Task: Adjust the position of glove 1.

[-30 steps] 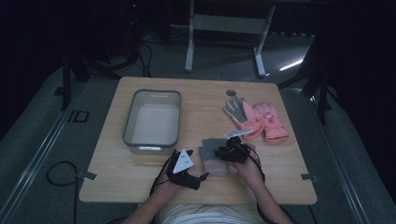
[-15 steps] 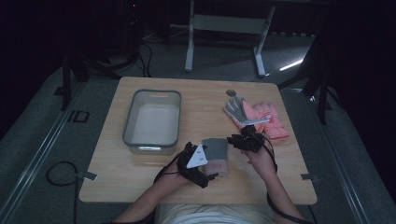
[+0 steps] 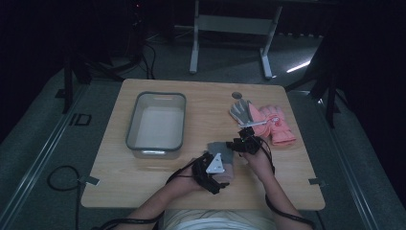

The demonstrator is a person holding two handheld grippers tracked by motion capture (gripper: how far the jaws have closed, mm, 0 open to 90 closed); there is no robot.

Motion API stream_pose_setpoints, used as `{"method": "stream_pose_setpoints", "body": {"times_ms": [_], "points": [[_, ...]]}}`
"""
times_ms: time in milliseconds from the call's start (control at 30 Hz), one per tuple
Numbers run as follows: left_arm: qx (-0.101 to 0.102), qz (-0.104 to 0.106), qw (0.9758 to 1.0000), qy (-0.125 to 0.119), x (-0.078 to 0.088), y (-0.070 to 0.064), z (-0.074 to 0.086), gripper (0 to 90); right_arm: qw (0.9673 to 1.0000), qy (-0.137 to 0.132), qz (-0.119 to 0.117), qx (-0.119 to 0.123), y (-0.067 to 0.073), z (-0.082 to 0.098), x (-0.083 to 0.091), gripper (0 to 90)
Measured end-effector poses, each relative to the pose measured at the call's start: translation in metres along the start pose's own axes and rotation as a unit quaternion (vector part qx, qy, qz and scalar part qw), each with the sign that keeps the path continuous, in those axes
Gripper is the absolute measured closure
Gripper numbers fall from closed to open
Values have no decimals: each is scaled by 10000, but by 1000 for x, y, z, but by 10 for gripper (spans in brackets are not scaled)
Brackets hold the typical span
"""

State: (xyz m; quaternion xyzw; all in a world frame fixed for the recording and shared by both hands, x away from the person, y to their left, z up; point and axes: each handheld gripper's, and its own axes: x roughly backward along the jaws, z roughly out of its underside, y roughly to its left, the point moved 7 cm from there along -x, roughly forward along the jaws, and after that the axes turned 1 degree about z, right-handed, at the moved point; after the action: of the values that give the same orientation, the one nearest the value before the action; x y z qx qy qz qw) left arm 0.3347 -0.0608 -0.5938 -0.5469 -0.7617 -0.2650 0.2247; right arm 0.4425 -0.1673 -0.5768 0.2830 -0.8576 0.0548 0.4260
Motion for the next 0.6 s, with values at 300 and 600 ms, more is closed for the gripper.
{"method": "stream_pose_setpoints", "body": {"times_ms": [300, 600], "points": [[-270, -409, 9985, 233, -5, 4, 11, 351, 9991, 195, 85, -368, -5, 12, -13, 521], [-673, -435, 9960, 390, -6, 2, 14, 459, 9985, 393, 54, -389, 0, 15, -17, 574]]}}
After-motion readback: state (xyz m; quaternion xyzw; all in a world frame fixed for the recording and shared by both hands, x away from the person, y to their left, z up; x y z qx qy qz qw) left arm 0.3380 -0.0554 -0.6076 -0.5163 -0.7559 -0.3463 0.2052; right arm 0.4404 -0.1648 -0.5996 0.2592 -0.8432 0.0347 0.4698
